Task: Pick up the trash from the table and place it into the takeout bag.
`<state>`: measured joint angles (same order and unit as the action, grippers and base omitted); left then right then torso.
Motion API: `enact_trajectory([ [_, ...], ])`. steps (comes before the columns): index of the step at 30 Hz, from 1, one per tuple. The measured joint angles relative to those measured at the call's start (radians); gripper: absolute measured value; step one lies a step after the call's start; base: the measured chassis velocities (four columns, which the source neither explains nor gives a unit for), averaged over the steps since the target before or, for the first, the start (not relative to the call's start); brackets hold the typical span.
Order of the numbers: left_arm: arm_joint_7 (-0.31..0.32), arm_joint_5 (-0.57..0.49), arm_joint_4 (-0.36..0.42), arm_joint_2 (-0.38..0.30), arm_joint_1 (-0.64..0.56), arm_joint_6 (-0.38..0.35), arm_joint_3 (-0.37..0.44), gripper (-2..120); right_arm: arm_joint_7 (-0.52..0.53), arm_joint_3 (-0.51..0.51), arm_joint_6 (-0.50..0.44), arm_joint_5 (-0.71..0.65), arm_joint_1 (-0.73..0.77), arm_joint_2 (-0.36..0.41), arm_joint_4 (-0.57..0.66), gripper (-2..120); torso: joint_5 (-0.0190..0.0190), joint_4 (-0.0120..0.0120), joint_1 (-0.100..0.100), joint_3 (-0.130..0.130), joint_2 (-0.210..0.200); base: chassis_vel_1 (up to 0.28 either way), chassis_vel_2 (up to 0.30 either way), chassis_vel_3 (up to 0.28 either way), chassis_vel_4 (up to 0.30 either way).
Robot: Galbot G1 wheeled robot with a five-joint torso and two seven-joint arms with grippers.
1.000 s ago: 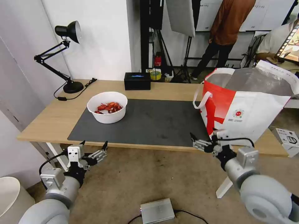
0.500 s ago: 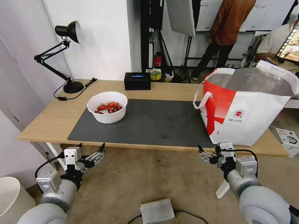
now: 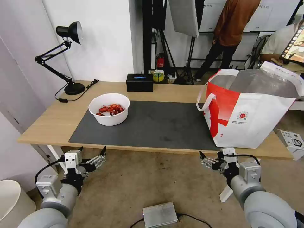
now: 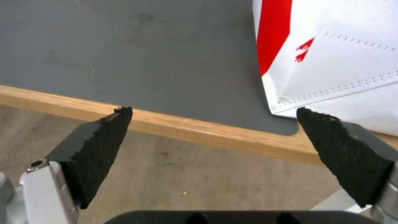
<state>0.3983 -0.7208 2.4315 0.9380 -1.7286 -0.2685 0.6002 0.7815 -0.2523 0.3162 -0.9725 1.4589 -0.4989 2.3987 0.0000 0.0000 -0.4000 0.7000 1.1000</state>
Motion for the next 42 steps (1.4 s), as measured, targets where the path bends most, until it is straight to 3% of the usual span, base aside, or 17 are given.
enact_trajectory([
  [7,0.039,-0.122,-0.01,-0.053,0.061,-0.002,0.022,100,0.0,0.0,0.0,0.0,-0.001,0.0,0.0,100,0.0,0.0001,0.0,0.0,0.0,0.0,0.0,0.0,0.0],
  [13,0.123,-0.378,-0.042,-0.173,0.17,-0.013,0.056,100,0.0,0.0,0.0,0.0,-0.001,0.0,0.0,100,-0.0001,0.0001,0.0,0.0,0.0,0.0,0.0,0.0,0.0],
  [14,0.123,-0.378,-0.042,-0.173,0.17,-0.013,0.056,100,0.0,0.0,0.0,0.0,-0.001,0.0,0.0,100,-0.0001,0.0001,0.0,0.0,0.0,0.0,0.0,0.0,0.0],
  [18,0.255,-0.683,-0.094,-0.273,0.328,-0.042,0.041,100,0.0,0.0,0.0,0.0,-0.002,0.0,0.0,100,0.0,0.0,0.0,0.0,0.0,0.0,0.0,0.0,0.0],
  [19,0.255,-0.683,-0.094,-0.273,0.328,-0.042,0.041,100,0.0,0.0,0.0,0.0,-0.002,0.0,0.0,100,0.0,0.0,0.0,0.0,0.0,0.0,0.0,0.0,0.0],
  [24,0.367,-0.97,-0.213,-0.349,0.591,-0.074,-0.035,100,-0.001,0.001,0.0,0.0,-0.002,0.0,0.0,100,0.0,-0.0001,0.0,0.0,0.0,0.0,0.0,0.0,0.0],
  [26,0.387,-1.004,-0.239,-0.357,0.633,-0.086,-0.053,100,-0.001,0.001,0.0,0.0,-0.002,0.001,0.0,100,0.0001,-0.0003,0.0,0.0,0.0,0.0,0.0,0.0,0.0],
  [27,0.41,-1.045,-0.267,-0.366,0.674,-0.103,-0.073,100,-0.001,0.001,0.0,0.0,-0.002,0.0,0.0,100,0.0,-0.0002,0.0,0.0,0.0,0.0,0.0,0.0,0.0],
  [28,0.473,-1.107,-0.335,-0.379,0.772,-0.142,-0.133,100,-0.001,0.001,0.0,0.0,-0.002,0.0,0.0,100,0.0,0.0,0.0,0.0,0.0,0.0,0.0,0.0,0.0],
  [37,0.574,-1.176,-0.481,-0.354,1.039,-0.191,-0.35,100,-0.001,0.0,0.0,0.0,-0.002,0.0,0.0,100,0.0003,-0.0002,0.0,0.0,0.0,0.0,0.0,0.0,0.0],
  [42,0.588,-1.175,-0.537,-0.326,1.113,-0.198,-0.426,100,-0.001,0.0,-0.001,0.0,-0.002,0.0,0.0,100,0.0001,-0.0001,0.0,0.0,0.0,0.0,0.0,0.0,0.0],
])
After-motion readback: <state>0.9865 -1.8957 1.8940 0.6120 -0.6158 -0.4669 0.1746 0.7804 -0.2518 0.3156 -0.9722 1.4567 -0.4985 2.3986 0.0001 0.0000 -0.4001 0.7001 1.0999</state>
